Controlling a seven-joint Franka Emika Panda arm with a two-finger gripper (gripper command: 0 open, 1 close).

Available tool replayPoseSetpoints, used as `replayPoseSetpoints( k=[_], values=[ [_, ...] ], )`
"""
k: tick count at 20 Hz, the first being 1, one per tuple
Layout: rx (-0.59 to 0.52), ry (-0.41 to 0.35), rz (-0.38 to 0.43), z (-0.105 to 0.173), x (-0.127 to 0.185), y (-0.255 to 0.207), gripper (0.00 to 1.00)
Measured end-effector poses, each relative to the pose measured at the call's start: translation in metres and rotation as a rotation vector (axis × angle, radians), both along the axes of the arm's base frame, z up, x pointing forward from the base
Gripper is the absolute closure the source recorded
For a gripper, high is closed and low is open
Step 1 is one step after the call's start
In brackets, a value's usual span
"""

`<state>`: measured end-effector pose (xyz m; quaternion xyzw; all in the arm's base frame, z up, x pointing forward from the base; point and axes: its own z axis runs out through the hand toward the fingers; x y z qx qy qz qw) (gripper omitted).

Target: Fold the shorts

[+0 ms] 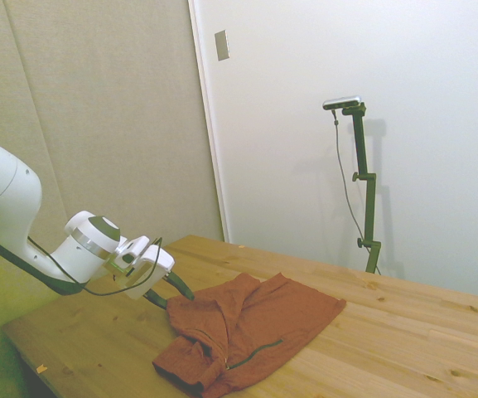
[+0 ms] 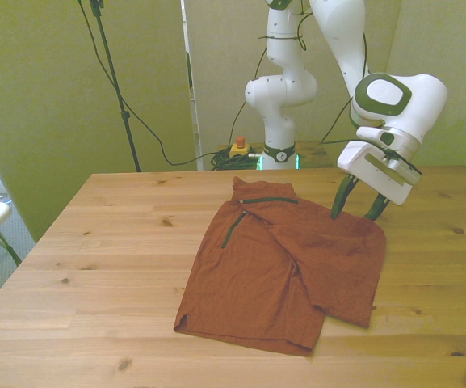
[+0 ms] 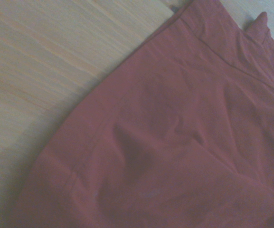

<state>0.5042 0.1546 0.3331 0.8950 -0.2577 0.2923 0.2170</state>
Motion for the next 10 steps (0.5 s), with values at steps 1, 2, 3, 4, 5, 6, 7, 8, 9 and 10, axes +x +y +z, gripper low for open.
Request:
replayPoseSetpoints(
  k=[1, 2, 3, 4, 5, 6, 7, 8, 9, 10],
  values=[
    [-0.004, -0.001, 0.012, 0.000, 0.002, -0.002, 0.00],
    [-0.006, -0.006, 0.029, 0.000, 0.004, -0.003, 0.00],
    [-0.004, -0.011, 0.041, -0.001, 0.007, -0.004, 0.00],
    [0.000, -0.012, 0.048, -0.003, 0.009, -0.006, 0.00],
    [-0.002, -0.016, 0.057, -0.004, 0.012, -0.007, 0.00],
    [-0.002, -0.019, 0.062, -0.004, 0.015, -0.007, 0.00],
    [0.002, -0.022, 0.065, -0.004, 0.017, -0.006, 0.00],
    [0.007, -0.025, 0.067, -0.004, 0.020, -0.006, 0.00],
    [0.010, -0.028, 0.068, -0.003, 0.023, -0.005, 0.00],
    [0.013, -0.030, 0.069, -0.003, 0.025, -0.005, 0.00]
  ],
)
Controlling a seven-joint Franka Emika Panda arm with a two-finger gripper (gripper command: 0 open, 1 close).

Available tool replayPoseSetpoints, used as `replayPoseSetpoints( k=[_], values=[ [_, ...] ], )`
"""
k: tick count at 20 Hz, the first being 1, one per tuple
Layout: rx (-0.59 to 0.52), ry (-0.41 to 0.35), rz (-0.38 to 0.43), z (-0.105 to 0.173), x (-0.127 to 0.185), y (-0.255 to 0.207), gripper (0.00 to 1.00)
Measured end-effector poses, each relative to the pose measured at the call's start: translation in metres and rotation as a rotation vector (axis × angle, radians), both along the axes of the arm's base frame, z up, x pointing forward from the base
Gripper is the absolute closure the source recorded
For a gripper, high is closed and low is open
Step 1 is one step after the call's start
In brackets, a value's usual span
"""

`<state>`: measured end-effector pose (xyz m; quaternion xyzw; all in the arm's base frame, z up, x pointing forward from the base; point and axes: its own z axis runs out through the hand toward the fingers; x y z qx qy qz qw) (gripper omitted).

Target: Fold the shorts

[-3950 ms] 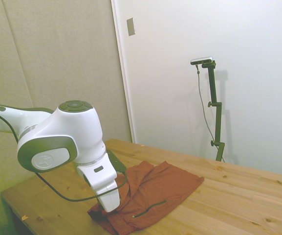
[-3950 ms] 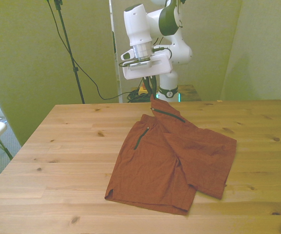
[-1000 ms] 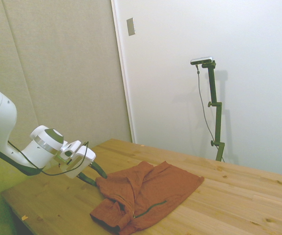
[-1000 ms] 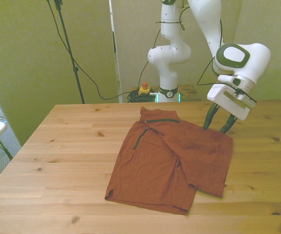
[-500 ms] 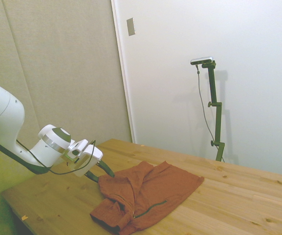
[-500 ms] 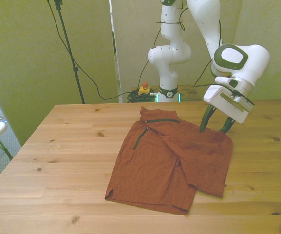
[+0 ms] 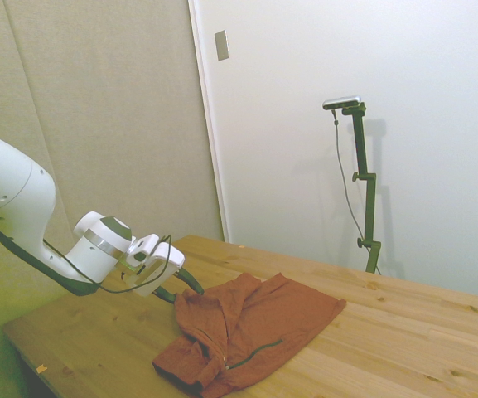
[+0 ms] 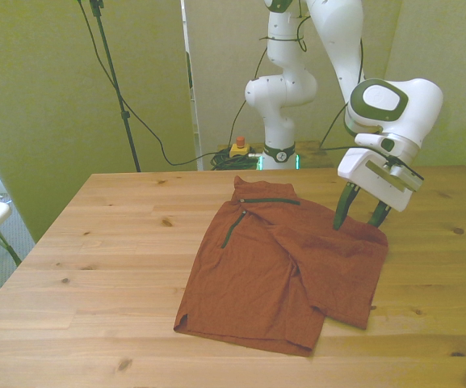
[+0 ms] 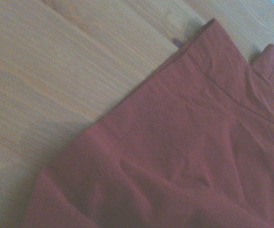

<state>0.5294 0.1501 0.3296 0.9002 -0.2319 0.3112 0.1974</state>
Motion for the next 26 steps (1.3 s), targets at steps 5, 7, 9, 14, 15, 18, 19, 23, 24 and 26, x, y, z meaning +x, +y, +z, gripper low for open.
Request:
replayPoseSetpoints(
  k=[5, 7, 9, 14, 15, 18, 19, 23, 24, 26],
  values=[
    [0.006, -0.005, 0.000, -0.001, 0.010, 0.003, 0.00],
    [0.009, -0.008, 0.002, -0.001, 0.014, 0.006, 0.00],
    [0.012, -0.011, 0.010, -0.001, 0.017, 0.012, 0.00],
    [0.014, -0.014, 0.029, -0.001, 0.019, 0.027, 1.00],
    [0.013, -0.013, 0.028, -0.001, 0.018, 0.027, 1.00],
    [0.014, -0.015, 0.024, -0.002, 0.018, 0.026, 1.00],
    [0.014, -0.015, 0.020, -0.002, 0.018, 0.025, 1.00],
    [0.013, -0.010, 0.000, -0.006, 0.018, 0.014, 1.00],
    [0.013, -0.008, -0.001, -0.007, 0.018, 0.014, 1.00],
    [0.012, -0.006, -0.003, -0.009, 0.017, 0.013, 1.00]
  ],
)
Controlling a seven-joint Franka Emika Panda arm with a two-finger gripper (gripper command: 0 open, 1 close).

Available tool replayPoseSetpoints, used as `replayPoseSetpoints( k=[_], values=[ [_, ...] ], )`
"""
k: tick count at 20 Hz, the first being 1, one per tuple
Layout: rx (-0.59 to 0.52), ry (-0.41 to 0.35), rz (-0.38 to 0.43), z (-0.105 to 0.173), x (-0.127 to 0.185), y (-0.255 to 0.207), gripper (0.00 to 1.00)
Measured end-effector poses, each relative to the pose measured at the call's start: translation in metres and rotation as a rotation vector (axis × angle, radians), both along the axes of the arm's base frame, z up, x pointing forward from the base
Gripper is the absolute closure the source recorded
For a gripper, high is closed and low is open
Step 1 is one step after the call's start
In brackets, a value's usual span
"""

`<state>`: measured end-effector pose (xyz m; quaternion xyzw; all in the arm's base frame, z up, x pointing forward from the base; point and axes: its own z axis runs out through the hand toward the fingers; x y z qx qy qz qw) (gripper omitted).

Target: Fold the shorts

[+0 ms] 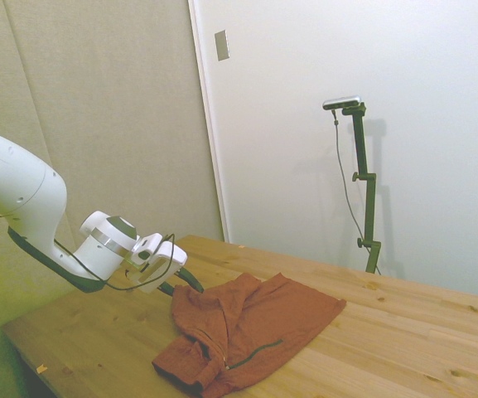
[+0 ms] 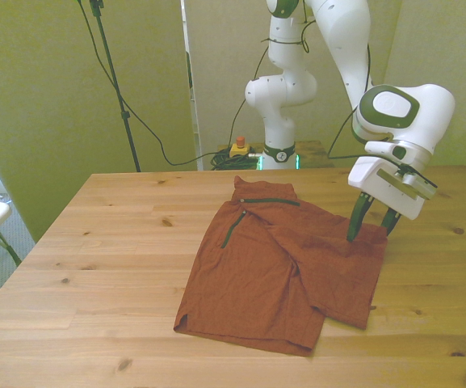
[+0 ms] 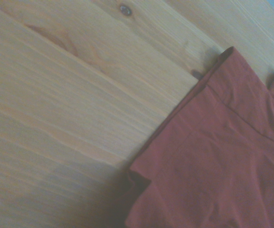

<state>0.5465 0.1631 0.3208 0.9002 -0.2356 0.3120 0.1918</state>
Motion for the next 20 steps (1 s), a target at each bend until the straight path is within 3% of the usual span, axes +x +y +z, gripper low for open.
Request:
replayPoseSetpoints(
  k=[20],
  values=[
    [0.008, 0.010, 0.018, -0.006, -0.003, 0.013, 1.00]
  ],
)
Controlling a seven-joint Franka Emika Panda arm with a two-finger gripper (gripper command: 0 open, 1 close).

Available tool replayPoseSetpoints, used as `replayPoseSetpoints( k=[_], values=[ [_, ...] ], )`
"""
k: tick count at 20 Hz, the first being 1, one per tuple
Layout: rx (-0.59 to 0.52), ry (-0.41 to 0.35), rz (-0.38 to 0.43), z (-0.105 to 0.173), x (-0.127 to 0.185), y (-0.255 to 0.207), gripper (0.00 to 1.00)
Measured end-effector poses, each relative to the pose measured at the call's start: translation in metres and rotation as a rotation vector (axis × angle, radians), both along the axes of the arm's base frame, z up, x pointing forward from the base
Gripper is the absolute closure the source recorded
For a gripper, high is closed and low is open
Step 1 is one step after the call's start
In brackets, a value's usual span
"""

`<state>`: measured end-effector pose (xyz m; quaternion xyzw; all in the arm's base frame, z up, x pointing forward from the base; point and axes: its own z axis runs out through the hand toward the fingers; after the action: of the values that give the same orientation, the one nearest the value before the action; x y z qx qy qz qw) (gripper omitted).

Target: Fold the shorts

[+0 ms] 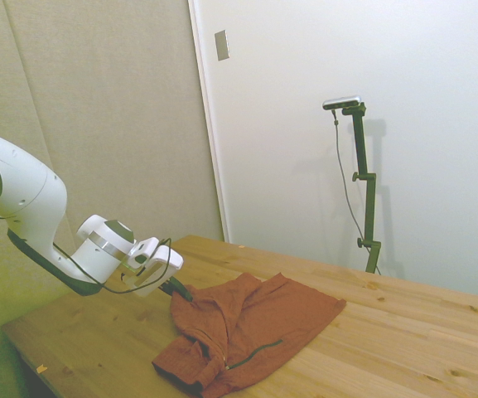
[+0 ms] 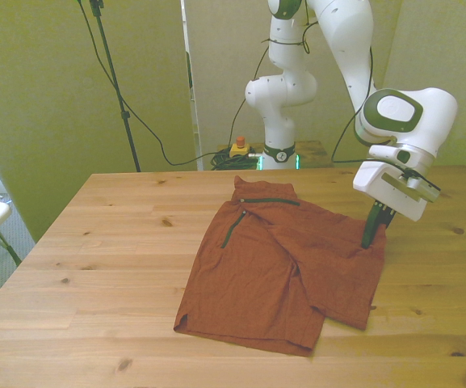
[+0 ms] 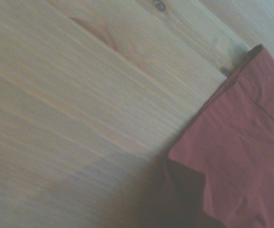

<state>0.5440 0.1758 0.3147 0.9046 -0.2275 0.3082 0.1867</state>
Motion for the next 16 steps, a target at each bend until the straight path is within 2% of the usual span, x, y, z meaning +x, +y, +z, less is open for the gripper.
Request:
replayPoseSetpoints(
  k=[4, 8, 13, 16],
  values=[
    [0.021, -0.039, -0.032, 0.018, 0.010, -0.006, 1.00],
    [0.077, -0.107, -0.115, 0.062, 0.023, -0.029, 1.00],
    [0.134, -0.181, -0.266, 0.107, 0.039, -0.095, 1.00],
    [0.176, -0.200, -0.337, 0.127, 0.055, -0.144, 1.00]
  ],
)
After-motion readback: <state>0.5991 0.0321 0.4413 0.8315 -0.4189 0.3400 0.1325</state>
